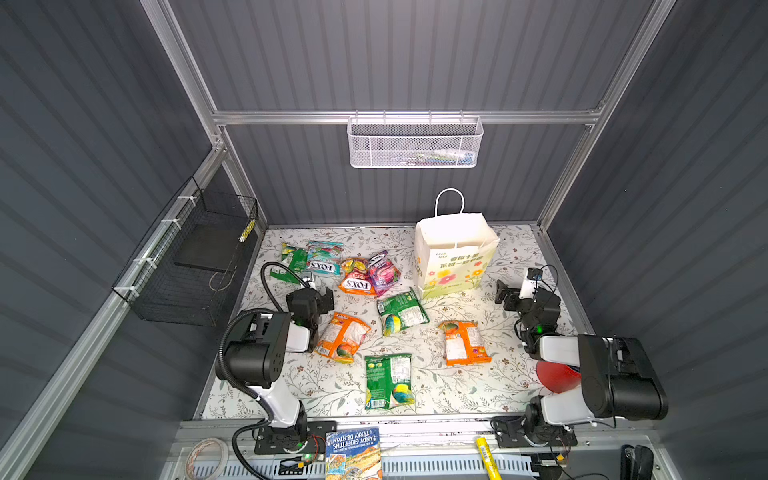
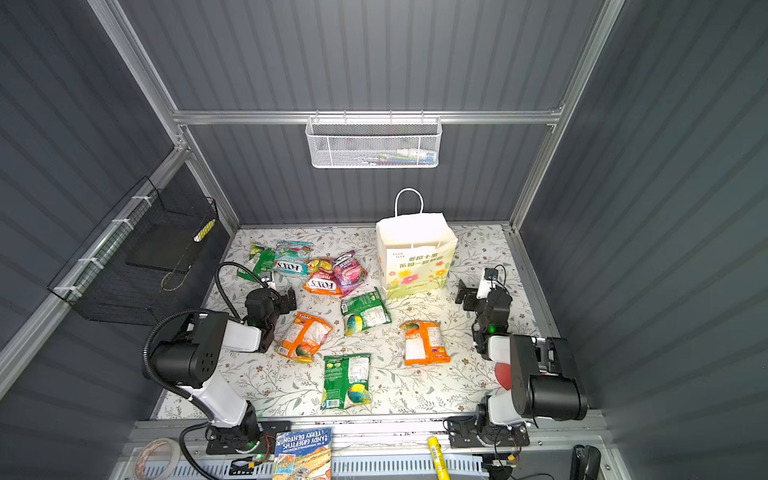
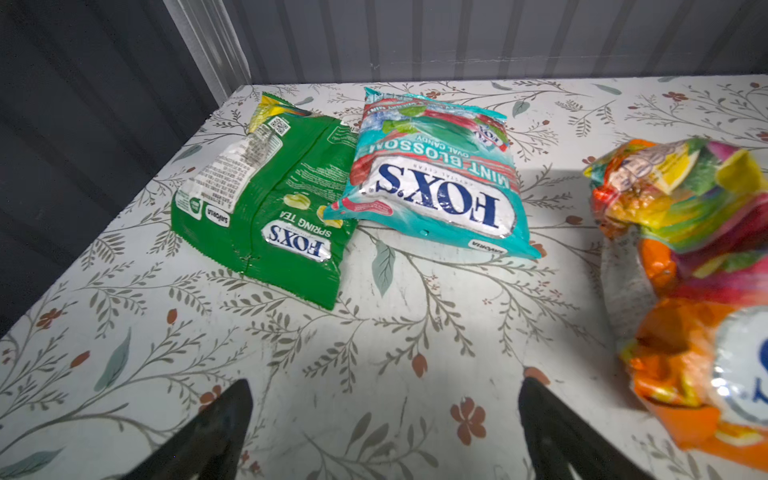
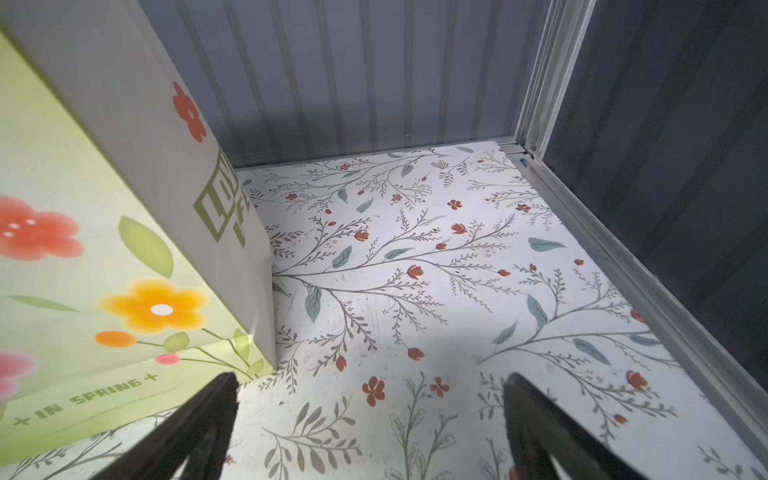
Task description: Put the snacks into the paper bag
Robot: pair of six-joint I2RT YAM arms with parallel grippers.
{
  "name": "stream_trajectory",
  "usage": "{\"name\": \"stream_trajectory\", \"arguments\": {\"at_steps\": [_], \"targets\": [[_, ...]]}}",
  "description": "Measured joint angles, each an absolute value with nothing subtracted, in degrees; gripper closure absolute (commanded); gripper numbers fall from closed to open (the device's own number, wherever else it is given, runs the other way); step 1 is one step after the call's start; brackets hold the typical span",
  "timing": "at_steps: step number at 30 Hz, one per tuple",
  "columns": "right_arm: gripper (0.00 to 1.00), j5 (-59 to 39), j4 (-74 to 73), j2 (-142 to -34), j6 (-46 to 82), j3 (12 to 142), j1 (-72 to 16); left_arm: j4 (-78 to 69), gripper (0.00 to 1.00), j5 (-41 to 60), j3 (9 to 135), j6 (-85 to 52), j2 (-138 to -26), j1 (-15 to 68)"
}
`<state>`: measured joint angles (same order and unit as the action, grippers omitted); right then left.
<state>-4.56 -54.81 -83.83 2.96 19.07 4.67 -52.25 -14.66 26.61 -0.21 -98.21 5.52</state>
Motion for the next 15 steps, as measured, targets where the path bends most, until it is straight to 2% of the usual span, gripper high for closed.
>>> {"name": "stream_trajectory", "arguments": {"at_steps": [15], "targets": [[0.01, -4.56, -54.81, -83.83, 2.96, 19.07, 4.67, -52.16, 0.00, -13.85, 26.61, -0.16, -98.21, 5.52]]}}
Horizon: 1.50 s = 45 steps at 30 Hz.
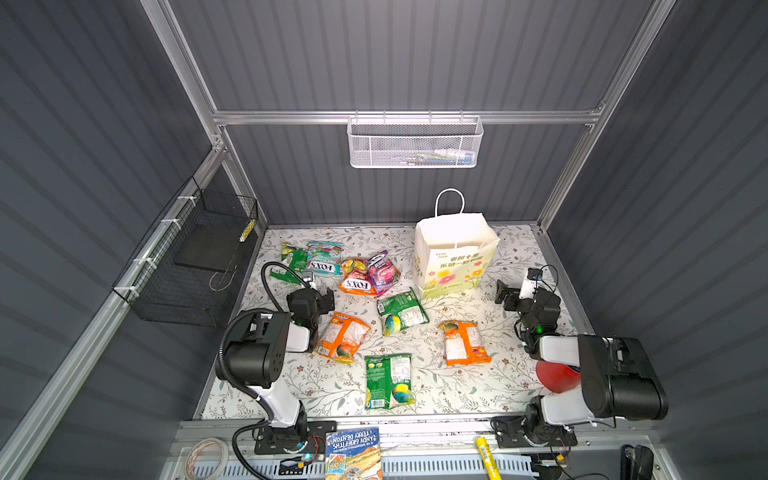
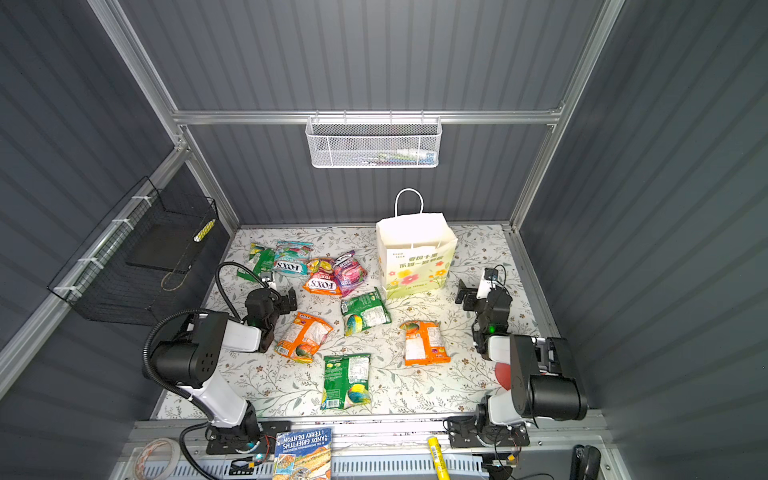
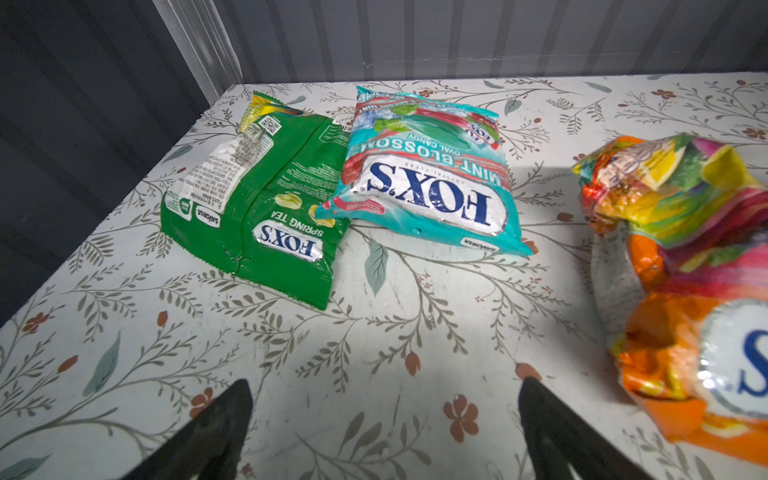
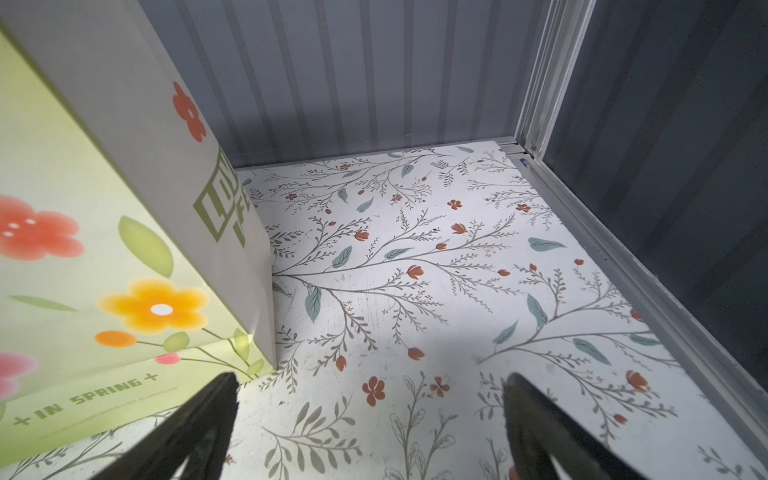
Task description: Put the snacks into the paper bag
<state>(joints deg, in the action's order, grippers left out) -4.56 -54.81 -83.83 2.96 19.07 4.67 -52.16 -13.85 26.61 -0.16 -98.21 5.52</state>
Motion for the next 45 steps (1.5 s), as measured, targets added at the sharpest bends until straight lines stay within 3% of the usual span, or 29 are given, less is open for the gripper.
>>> {"name": "stream_trajectory", "arguments": {"at_steps": [27, 30, 36, 42, 45], "targets": [[0.01, -2.33, -54.39, -82.78, 3.86, 18.70, 4.99, -49.56, 0.00, -18.00, 26.68, -1.04, -96.68, 5.15], [0.01, 3.29, -47.29, -73.43, 5.34, 18.11, 3.97, -39.55, 0.00, -20.84, 28.53, -2.98, -89.30, 5.15], [0.01, 12.23, -25.58, -53.06, 22.98, 28.64, 3.40, -12.95, 0.00, -26.85, 45.56, -21.98, -77.78, 5.15], [0.01, 9.93, -7.70, -43.38, 44.27, 33.45, 6.13, -2.33, 0.00, -14.04, 43.72, -32.01, -69.63, 5.19], [0.01, 9.34, 2.15, -44.73, 50.11, 39.79, -0.34, 0.36, 0.00, -6.57, 43.03, -33.08, -68.36, 5.17]]}}
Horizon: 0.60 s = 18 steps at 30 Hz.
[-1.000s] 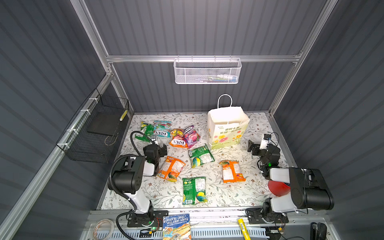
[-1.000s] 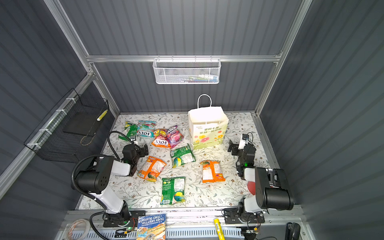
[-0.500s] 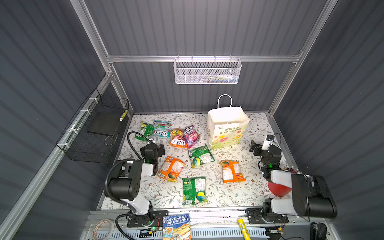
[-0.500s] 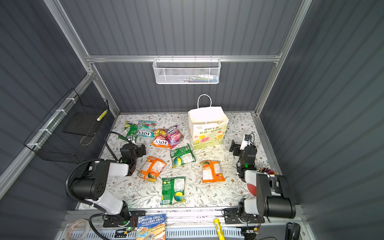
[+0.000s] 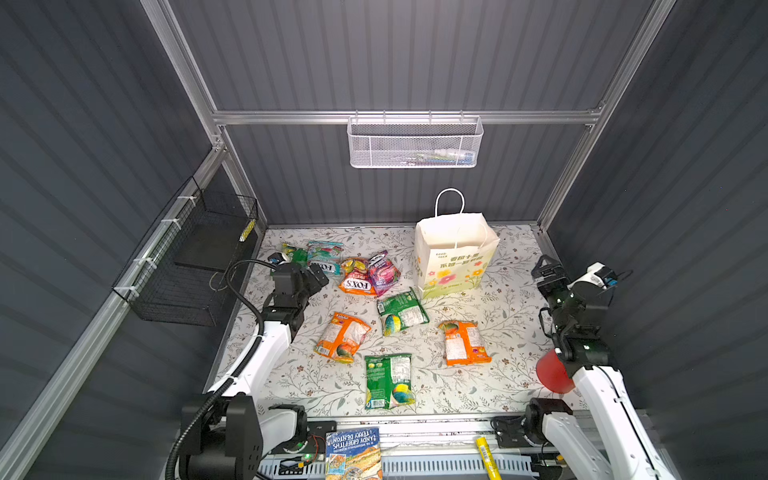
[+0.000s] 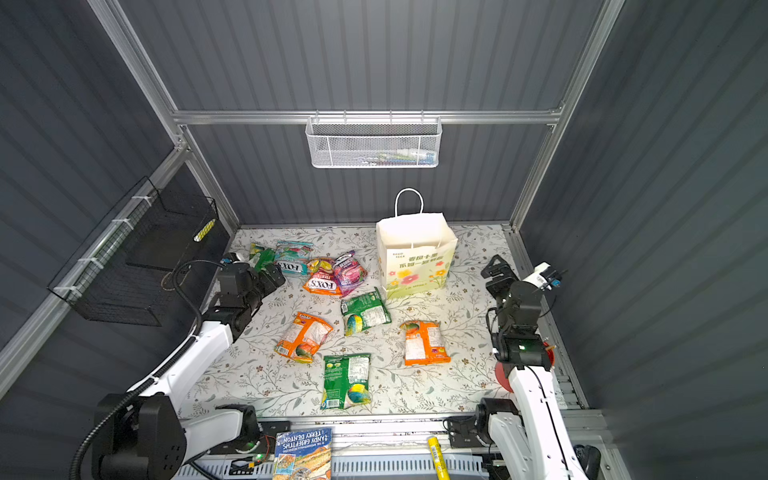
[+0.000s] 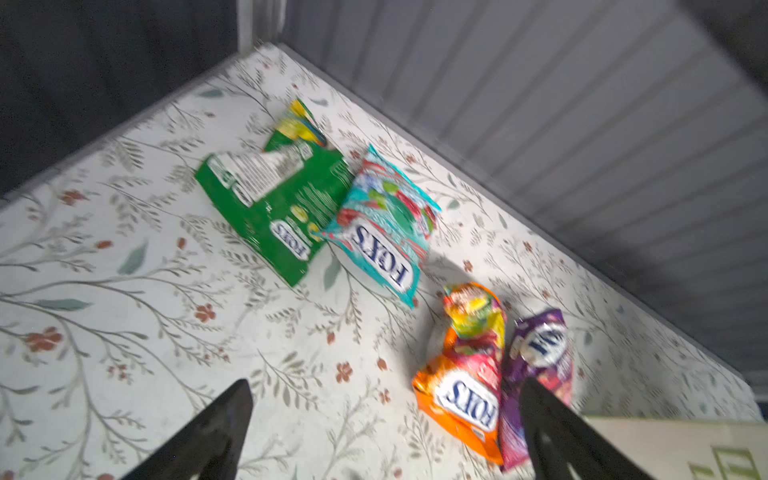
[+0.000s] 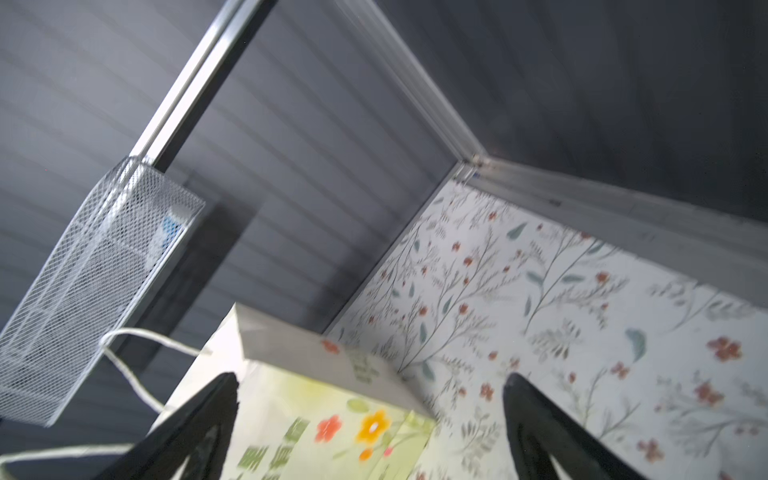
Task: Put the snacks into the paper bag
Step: 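Reach the right gripper to the white paper bag and grasp its rim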
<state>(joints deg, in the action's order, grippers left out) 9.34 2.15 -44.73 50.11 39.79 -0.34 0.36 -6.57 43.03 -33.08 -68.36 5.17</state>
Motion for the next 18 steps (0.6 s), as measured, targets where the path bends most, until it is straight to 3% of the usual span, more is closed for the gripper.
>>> {"name": "stream_trajectory", "arguments": {"at_steps": [4, 9, 18], "targets": [[0.01, 10.26, 8.10, -49.89, 57.23, 47.70, -13.17, 5.13, 0.00, -0.93, 44.31, -32.95, -68.79, 6.90], [0.12, 15.05, 10.44, -58.02, 65.41, 52.45, -26.02, 8.88, 0.00, 0.34, 47.29, -31.35, -69.49, 13.50], [0.26, 17.37, 12.47, -75.07, 75.40, 66.06, -28.67, 11.27, 0.00, 1.56, 48.16, -29.69, -69.19, 15.81]]}}
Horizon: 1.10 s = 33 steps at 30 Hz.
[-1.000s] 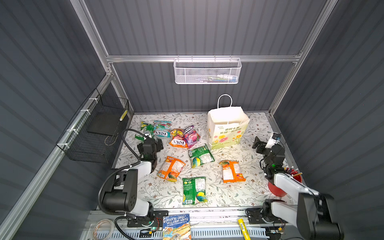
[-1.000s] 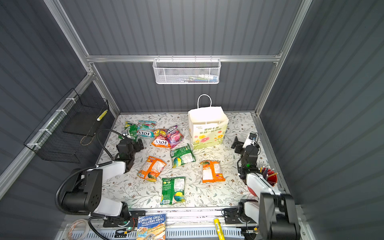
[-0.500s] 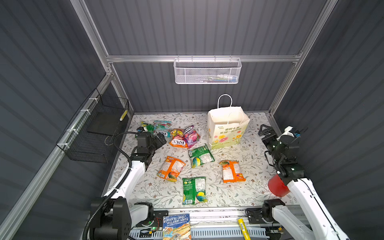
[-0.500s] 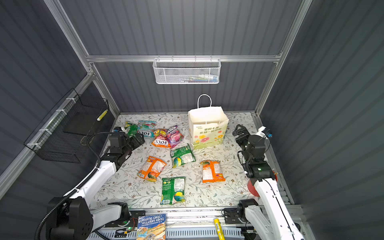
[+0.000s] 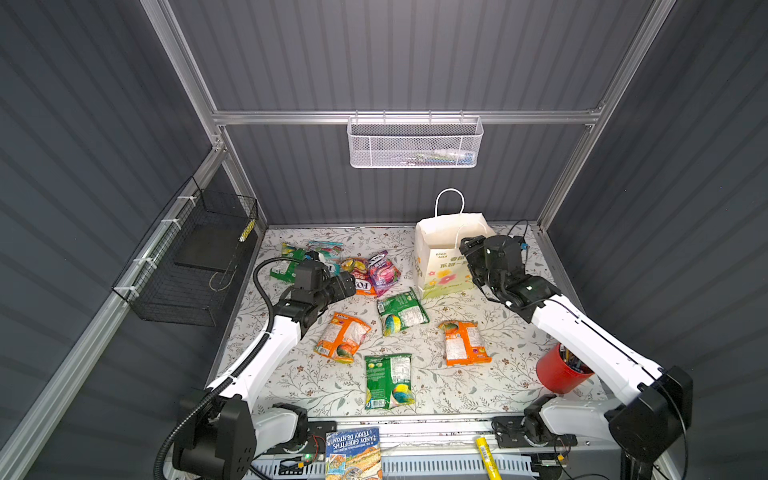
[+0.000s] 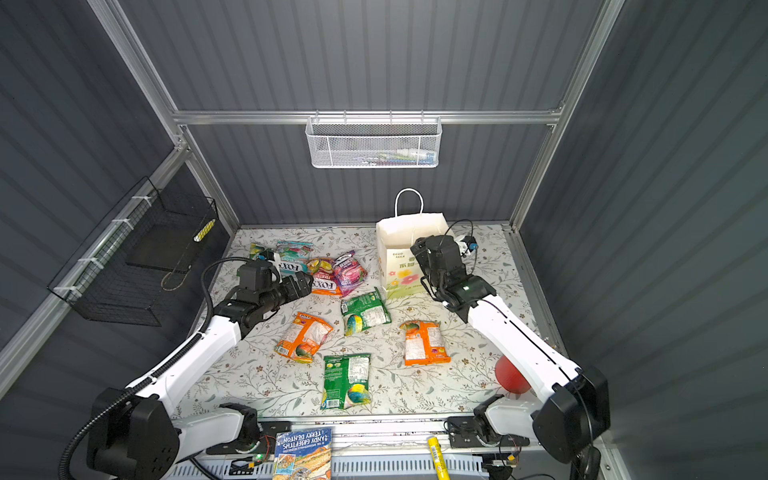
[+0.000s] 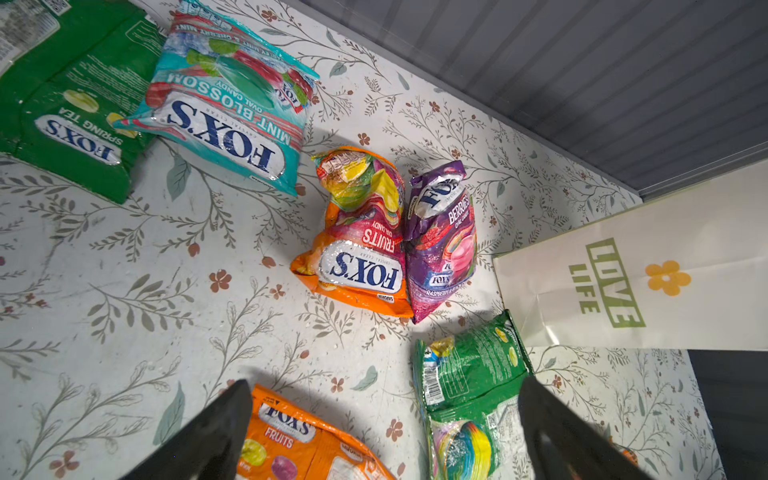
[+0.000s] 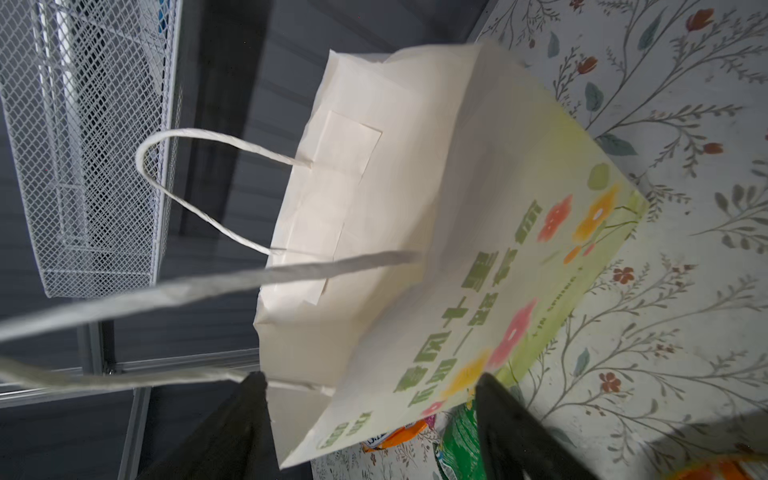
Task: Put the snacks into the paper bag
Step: 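Reach the right gripper to the white paper bag and grasp its rim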
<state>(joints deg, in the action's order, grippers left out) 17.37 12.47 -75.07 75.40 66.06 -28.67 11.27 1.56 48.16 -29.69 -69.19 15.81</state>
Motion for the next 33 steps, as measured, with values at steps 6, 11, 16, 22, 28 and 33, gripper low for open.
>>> {"name": "stream_trajectory", "arguments": {"at_steps": [6, 11, 16, 22, 28, 33], "targets": [[0.46, 17.93, 16.56, -81.47, 80.47, 74.52, -28.14, 11.57, 0.00, 1.58, 47.29, -29.50, -66.59, 15.84], [0.60, 15.64, 18.70, -84.18, 83.79, 75.24, -25.76, 11.77, 0.00, 1.56, 46.96, -29.32, -65.30, 15.84], [0.80, 14.00, 19.64, -84.88, 84.88, 75.24, -24.84, 11.60, 0.00, 1.52, 46.09, -29.32, -63.20, 15.84], [1.00, 12.64, 19.49, -81.91, 83.31, 73.34, -23.90, 11.57, 0.00, 1.13, 45.98, -29.32, -62.94, 16.08], [1.00, 1.19, 19.25, -80.95, 73.56, 72.16, -13.23, 11.60, 0.00, 0.27, 45.89, -29.10, -62.63, 16.10], [1.00, -16.58, 21.47, -88.66, 60.86, 79.55, -1.26, 11.60, 0.00, -0.01, 45.78, -29.12, -62.59, 16.10]]}}
